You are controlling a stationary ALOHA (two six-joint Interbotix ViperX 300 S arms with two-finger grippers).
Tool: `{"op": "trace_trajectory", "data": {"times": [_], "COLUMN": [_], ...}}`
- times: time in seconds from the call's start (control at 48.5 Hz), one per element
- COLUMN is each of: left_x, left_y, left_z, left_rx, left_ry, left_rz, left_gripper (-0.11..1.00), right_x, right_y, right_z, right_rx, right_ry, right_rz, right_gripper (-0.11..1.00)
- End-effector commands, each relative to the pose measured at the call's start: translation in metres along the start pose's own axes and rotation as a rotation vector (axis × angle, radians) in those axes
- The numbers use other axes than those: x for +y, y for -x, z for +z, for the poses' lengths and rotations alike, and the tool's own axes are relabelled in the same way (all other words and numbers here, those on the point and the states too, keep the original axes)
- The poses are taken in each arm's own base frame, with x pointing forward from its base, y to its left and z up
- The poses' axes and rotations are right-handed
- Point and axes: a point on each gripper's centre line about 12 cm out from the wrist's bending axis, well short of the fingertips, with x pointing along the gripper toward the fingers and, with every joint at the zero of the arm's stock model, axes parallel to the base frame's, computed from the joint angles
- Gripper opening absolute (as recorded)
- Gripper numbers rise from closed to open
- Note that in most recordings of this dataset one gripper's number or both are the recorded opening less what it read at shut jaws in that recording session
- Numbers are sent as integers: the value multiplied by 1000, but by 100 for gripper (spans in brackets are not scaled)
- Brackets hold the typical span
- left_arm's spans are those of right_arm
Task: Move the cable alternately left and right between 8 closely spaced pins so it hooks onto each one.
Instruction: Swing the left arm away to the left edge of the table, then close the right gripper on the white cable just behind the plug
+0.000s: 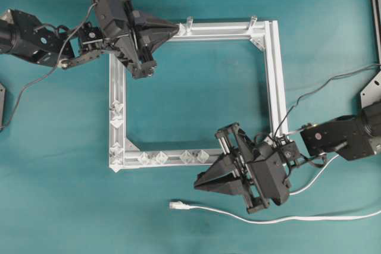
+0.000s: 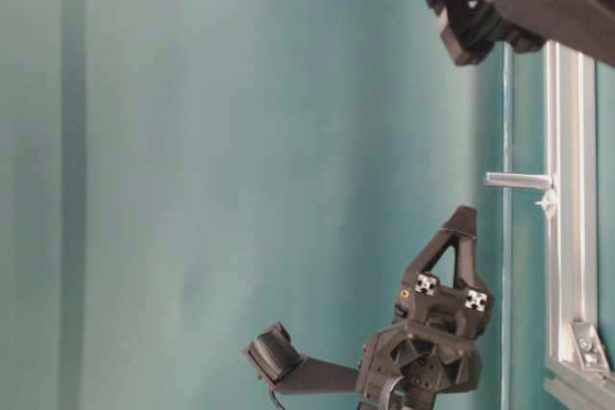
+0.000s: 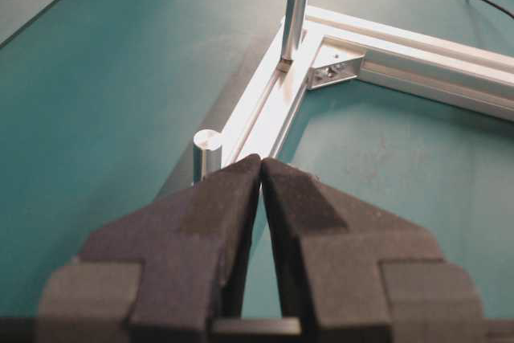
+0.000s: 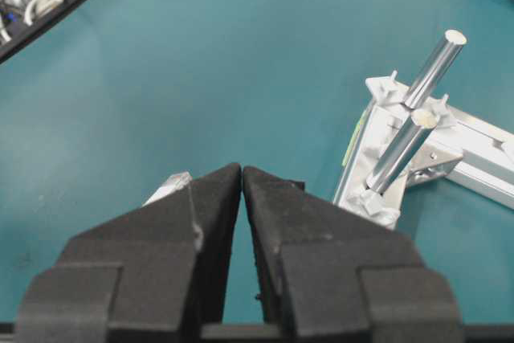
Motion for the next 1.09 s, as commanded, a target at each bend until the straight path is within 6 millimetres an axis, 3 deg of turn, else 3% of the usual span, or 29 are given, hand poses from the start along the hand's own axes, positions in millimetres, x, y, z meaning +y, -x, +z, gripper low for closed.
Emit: {"op": "trace_trajectory", "data": {"times": [0.0,0.041,0.103,0.144,0.309,0.681,0.722,0.866,1.073], "left_x": [-6,-6,-7,-10,-18,-19,-20,-23,-34], "left_y": [6,9,14,18,40,95,100,123,155], "left_z": [28,31,39,43,59,64,64,59,47], "left_rx": [-41,-24,2,13,42,109,111,131,136], "left_ry": [-26,-28,-29,-29,-32,15,16,5,-18], "left_rz": [-31,-33,-37,-46,-71,-91,-94,-119,-182], "left_gripper": [15,13,1,0,0,1,5,39,38], "right_x": [3,3,3,4,9,27,27,27,26], "right_y": [-2,-3,-3,-3,-4,-17,-17,-21,-30], "right_z": [18,24,33,38,45,51,50,47,49], "right_rx": [-53,-60,-62,-56,30,205,225,277,320], "right_ry": [3,5,3,1,-11,-120,-139,-202,-267], "right_rz": [10,10,10,11,21,45,40,23,5], "right_gripper": [19,17,4,0,0,0,0,0,0]}}
